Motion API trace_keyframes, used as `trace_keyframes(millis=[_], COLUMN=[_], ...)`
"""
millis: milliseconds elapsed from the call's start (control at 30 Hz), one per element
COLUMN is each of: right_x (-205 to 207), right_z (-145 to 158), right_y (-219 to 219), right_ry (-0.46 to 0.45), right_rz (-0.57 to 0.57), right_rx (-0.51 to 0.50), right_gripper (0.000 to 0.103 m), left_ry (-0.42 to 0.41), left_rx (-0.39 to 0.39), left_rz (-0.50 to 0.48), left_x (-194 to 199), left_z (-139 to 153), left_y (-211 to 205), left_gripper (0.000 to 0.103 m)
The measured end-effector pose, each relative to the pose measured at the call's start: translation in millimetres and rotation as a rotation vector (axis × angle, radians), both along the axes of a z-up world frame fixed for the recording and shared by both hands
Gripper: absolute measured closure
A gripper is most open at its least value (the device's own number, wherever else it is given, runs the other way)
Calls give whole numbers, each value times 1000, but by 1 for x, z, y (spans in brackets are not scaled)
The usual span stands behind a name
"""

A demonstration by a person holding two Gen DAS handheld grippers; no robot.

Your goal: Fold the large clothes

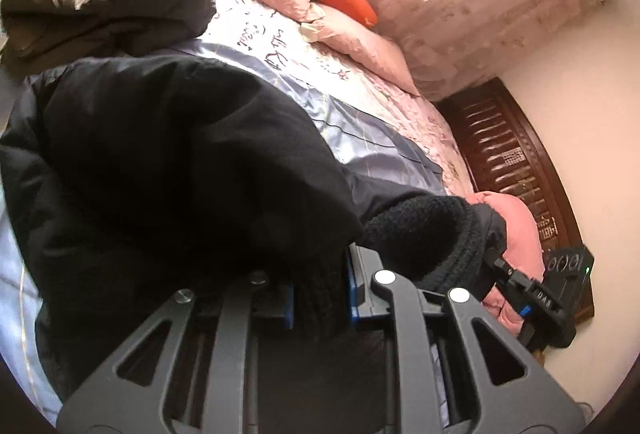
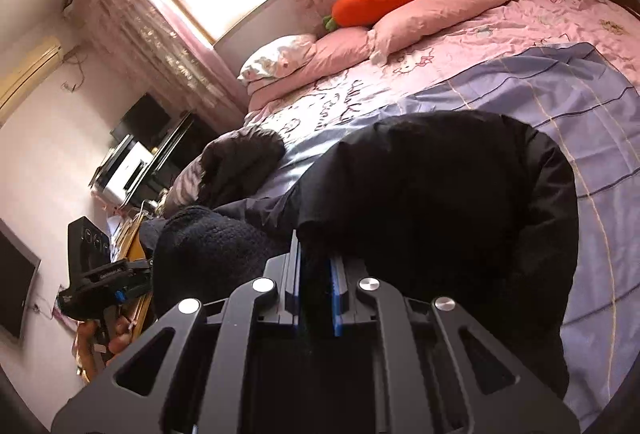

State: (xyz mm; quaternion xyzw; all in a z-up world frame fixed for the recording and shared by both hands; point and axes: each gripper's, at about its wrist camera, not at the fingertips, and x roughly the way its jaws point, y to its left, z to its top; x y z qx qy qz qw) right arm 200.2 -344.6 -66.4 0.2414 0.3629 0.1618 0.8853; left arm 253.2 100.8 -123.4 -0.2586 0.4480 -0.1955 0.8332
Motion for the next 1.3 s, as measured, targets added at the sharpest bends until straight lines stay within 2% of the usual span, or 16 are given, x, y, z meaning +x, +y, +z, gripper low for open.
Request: trace_keyframes(millis=[100, 200, 333, 433, 600, 700, 800, 867, 933, 1033, 1133, 1167, 1200, 1233, 1267, 1300], right_x=[-35, -78, -129, -161, -210, -220, -217, -219, -227, -252, -279, -285, -281, -277, -272, -268], right_z=[13, 17, -1, -35, -101, -132, -146, -138, -126, -105, -72, -54, -40, -24, -7, 0], right_y=[16, 26, 36, 38, 32, 37, 45, 41, 31, 8, -5, -3, 3, 11, 26, 37], right_ry=[-23, -39, 5, 103, 311, 422, 487, 485, 470, 446, 339, 251, 197, 135, 65, 19], right_rz=[39, 75, 102, 94, 18, -9, -5, -17, -85, -327, -603, -632, -625, -606, -560, -518], right_rx=[-32, -44, -102, -114, -45, -48, -96, -77, -55, -110, -226, -239, -261, -303, -368, -393], right_gripper=[91, 91, 91, 91, 91, 91, 91, 90, 79, 57, 56, 56, 49, 30, 18, 4], left_ry=[10, -35, -22, 50, 138, 225, 315, 333, 305, 273, 227, 207, 190, 172, 151, 133], left_rx=[0, 51, 70, 80, 89, 118, 125, 101, 107, 149, 275, 322, 357, 389, 441, 488], left_rz=[5, -20, -55, -78, -83, -74, -48, -36, -33, -39, -34, -33, -33, -32, -22, -6], left_x=[-36, -80, -137, -175, -214, -231, -234, -227, -226, -230, -237, -238, -239, -241, -243, -244], left_z=[8, 20, 1, -31, -72, -104, -129, -133, -129, -123, -115, -113, -111, -108, -103, -101], left_y=[9, 11, 14, 14, 8, 0, -3, 1, 3, -1, -15, -21, -25, -29, -34, -37], left_gripper=[85, 84, 83, 82, 76, 73, 72, 71, 70, 69, 63, 62, 61, 57, 44, 39])
